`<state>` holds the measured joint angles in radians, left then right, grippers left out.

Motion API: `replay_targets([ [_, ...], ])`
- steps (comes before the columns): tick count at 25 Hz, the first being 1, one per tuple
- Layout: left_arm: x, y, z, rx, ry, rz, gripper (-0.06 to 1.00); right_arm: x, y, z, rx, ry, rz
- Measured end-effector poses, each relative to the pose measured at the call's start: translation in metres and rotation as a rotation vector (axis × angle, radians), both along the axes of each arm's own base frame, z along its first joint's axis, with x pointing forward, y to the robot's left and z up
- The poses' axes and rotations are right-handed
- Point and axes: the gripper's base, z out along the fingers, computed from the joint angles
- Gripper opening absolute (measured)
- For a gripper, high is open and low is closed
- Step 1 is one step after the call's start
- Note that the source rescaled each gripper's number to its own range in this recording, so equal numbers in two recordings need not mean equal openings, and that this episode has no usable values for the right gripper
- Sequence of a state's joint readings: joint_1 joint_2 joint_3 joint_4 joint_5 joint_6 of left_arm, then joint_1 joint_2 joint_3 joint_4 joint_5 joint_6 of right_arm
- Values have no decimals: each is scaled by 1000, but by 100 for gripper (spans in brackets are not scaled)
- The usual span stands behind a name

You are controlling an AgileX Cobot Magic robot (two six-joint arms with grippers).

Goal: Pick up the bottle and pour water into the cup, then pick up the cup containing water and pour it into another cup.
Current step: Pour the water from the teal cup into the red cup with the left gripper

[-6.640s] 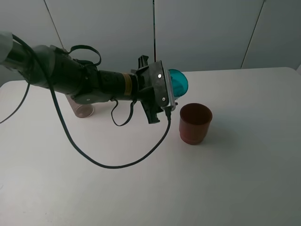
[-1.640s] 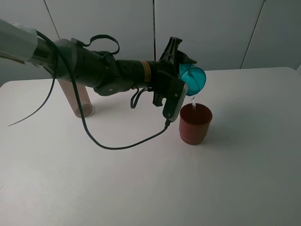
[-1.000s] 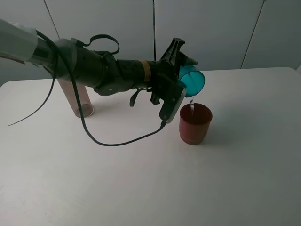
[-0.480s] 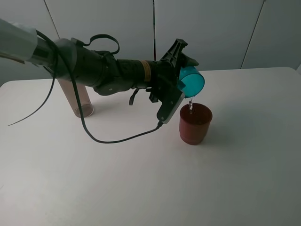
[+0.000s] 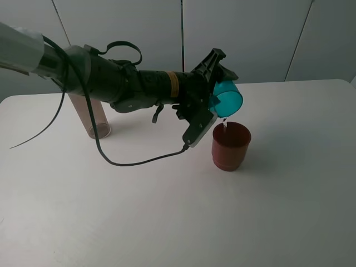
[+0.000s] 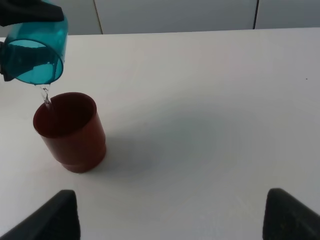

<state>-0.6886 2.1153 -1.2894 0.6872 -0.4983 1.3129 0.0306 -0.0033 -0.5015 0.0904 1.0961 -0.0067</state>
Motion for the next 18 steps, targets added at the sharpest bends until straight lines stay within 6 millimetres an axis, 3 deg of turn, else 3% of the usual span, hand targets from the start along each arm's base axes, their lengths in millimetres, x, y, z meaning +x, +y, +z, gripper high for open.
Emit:
replay_targets([
  [18, -1, 0, -1, 0, 23, 3, 24, 0, 0, 0, 6, 1, -3],
])
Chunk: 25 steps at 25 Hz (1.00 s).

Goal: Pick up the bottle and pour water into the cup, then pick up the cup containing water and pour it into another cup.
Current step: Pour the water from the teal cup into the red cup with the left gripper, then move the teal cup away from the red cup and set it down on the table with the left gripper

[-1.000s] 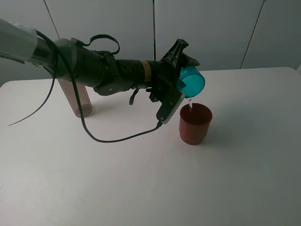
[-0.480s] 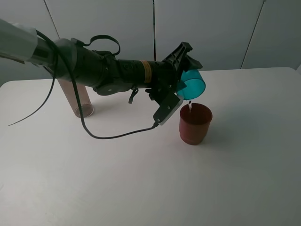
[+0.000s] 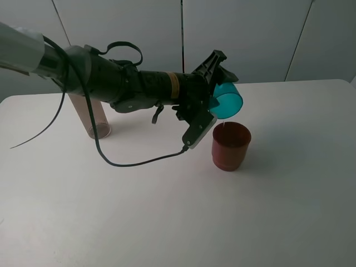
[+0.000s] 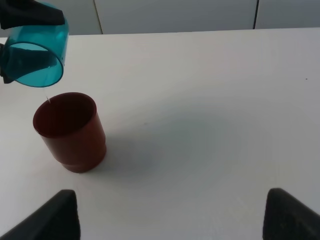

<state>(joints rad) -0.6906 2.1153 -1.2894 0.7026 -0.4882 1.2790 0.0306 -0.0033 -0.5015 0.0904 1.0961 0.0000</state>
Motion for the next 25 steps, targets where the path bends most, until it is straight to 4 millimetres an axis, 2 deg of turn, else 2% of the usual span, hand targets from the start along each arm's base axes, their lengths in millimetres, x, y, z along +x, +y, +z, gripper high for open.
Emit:
replay_targets([
  [5, -2, -3, 0, -63, 102, 37, 24, 0, 0, 0, 0, 0, 0],
  [16, 10, 5, 4, -619, 774, 461, 24, 0, 0, 0, -6, -1, 3],
  [19, 21, 17, 5, -783, 929, 560, 24, 0, 0, 0, -6, -1, 3],
  [25, 51, 58, 6, -1093, 1176, 732, 24, 0, 0, 0, -6, -1, 3],
])
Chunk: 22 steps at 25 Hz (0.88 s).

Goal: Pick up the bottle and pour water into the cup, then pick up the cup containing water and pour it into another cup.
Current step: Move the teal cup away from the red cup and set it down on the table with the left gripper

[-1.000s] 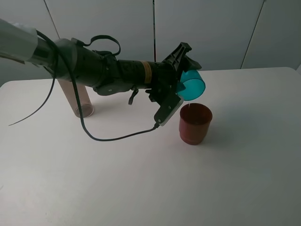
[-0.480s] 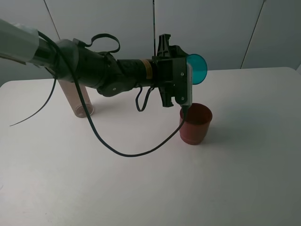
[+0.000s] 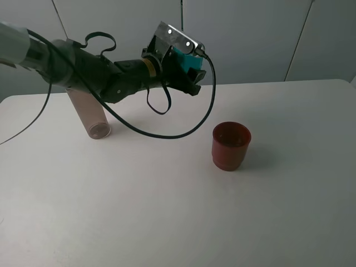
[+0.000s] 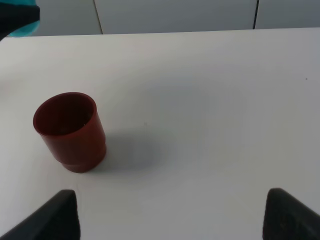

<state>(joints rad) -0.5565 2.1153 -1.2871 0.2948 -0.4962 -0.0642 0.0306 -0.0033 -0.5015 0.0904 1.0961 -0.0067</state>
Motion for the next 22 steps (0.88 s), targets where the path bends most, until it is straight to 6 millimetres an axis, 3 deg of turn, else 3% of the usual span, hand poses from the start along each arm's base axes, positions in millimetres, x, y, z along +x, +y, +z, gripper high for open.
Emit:
replay_targets([
  [7, 0, 40, -23, -103, -34, 23, 24, 0, 0, 0, 0, 0, 0],
  [15, -7, 39, -90, -6, 16, -90, 24, 0, 0, 0, 0, 0, 0],
  [22, -12, 38, -118, -20, 32, -124, 24, 0, 0, 0, 0, 0, 0],
])
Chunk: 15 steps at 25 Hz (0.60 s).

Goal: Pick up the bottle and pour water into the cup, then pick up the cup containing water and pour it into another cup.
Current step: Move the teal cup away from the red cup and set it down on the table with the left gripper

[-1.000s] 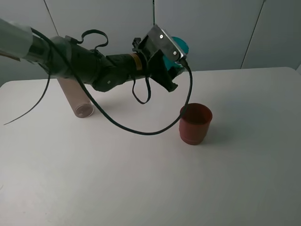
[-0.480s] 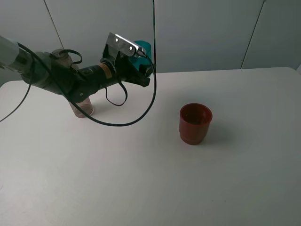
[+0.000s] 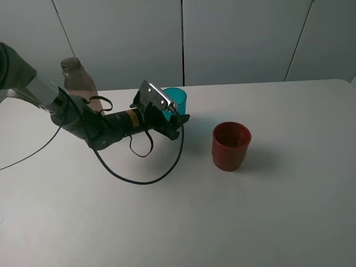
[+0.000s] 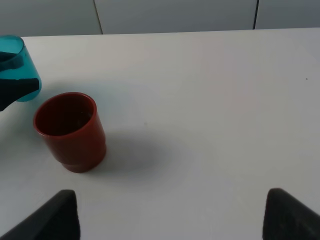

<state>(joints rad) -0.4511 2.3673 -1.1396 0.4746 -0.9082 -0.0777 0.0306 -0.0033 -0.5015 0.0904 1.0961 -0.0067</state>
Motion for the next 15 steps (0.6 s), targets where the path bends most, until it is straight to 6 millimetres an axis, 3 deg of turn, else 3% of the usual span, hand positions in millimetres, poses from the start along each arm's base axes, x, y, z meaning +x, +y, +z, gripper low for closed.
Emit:
replay_targets([
  [15, -2, 2, -12, 9, 13, -6, 24, 0, 0, 0, 6, 1, -3],
])
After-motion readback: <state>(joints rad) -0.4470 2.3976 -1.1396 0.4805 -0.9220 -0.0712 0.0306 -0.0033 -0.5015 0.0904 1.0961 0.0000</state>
